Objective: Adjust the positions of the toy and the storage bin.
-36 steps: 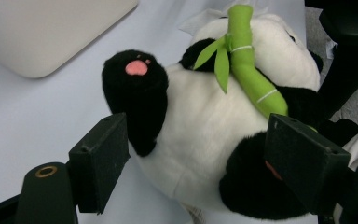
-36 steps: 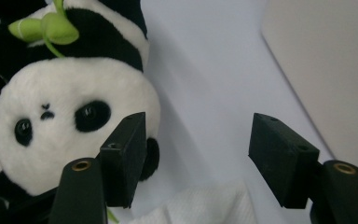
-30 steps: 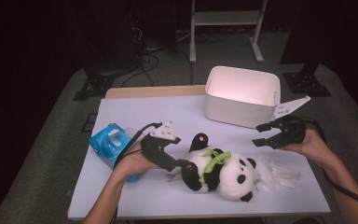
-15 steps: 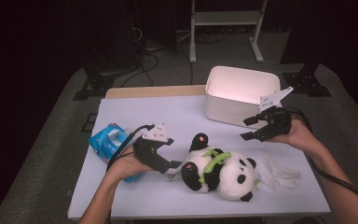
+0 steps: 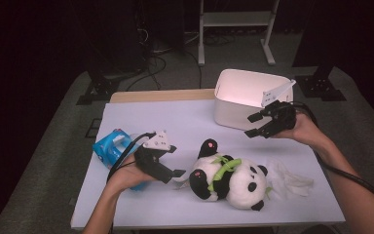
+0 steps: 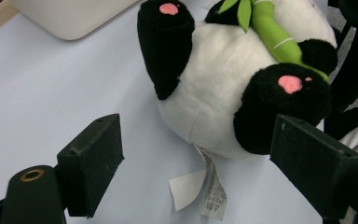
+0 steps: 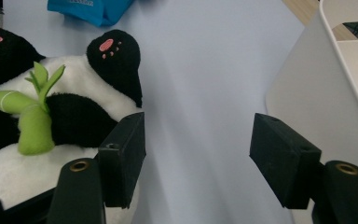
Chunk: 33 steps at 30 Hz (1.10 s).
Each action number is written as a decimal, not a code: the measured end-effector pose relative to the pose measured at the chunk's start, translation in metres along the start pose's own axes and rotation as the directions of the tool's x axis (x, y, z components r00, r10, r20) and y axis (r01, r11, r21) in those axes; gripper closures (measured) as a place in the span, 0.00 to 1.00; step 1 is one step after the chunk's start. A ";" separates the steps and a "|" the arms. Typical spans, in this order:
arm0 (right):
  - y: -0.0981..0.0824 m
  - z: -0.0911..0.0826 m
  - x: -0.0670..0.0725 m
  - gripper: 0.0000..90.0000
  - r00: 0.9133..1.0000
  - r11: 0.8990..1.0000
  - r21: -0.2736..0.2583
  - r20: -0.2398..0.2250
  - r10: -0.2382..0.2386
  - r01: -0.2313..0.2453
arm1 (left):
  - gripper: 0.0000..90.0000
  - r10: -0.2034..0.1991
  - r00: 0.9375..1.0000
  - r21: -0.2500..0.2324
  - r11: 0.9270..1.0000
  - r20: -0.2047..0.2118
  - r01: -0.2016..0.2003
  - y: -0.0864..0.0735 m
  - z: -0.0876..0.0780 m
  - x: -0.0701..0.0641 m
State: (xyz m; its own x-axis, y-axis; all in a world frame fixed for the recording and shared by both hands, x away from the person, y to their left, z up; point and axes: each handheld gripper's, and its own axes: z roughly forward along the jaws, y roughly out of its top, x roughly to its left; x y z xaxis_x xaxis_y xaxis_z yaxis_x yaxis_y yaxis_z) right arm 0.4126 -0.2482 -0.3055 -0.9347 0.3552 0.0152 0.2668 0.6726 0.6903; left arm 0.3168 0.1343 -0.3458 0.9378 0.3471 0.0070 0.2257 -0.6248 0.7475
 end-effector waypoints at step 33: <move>0.041 0.008 -0.031 0.39 0.998 0.997 0.058 0.008 -0.057 0.056 | 0.15 -0.016 1.000 0.013 1.000 -0.006 0.017 -0.015 0.006 0.000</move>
State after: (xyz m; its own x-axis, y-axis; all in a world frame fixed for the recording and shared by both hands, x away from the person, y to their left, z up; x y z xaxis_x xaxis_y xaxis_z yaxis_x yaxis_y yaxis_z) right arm 0.4545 -0.2263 -0.2834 -0.9463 0.3220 -0.0300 0.2271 0.7278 0.6471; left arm 0.3154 0.1395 -0.3612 0.9323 0.3616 -0.0014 0.2446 -0.6279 0.7389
